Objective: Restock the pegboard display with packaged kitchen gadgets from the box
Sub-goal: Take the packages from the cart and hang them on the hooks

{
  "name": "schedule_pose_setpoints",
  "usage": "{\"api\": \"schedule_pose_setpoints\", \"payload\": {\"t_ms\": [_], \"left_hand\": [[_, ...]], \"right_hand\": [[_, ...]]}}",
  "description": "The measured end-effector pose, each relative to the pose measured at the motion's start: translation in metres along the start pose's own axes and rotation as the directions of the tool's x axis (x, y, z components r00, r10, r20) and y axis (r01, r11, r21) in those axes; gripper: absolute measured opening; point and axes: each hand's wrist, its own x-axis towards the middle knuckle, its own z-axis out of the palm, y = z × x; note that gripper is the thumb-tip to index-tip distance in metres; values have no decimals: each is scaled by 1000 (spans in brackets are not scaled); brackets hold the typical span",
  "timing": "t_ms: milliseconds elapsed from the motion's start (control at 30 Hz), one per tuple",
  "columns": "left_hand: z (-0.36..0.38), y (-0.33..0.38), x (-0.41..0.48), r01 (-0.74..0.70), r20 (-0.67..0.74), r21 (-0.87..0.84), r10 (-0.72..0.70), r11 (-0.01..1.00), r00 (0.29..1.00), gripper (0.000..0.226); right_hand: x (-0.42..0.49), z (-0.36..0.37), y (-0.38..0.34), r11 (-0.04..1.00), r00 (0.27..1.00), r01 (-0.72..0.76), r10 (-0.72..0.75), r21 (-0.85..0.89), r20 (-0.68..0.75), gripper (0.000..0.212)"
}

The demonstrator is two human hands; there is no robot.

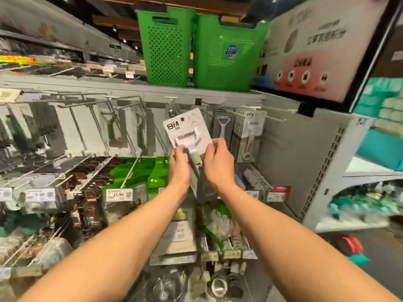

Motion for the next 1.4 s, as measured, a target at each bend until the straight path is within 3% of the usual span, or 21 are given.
{"api": "schedule_pose_setpoints", "payload": {"t_ms": [267,500,700,933,1267,1400], "left_hand": [[106,-16,-26,-55,279,65,35,996,960,24],[177,-41,-30,-141,460,140,62,980,886,33],[206,-47,-12,-213,494,140,118,967,861,22],[222,-59,4,-256,516,132,154,958,843,34],[233,-72,15,-307,481,180,189,934,856,14],[235,-77,32,-396,424,250,268,884,865,17]], "right_hand": [[11,-95,55,997,966,-36,54,73,-253,17],[42,-145,110,992,910,-107,124,64,-396,33],[74,-160,132,987,903,-136,158,83,-399,32],[95,-152,155,988,896,-134,156,80,-416,34],[107,-145,173,988,905,-127,151,85,-399,30],[112,-142,172,988,937,-131,150,82,-316,52]]}}
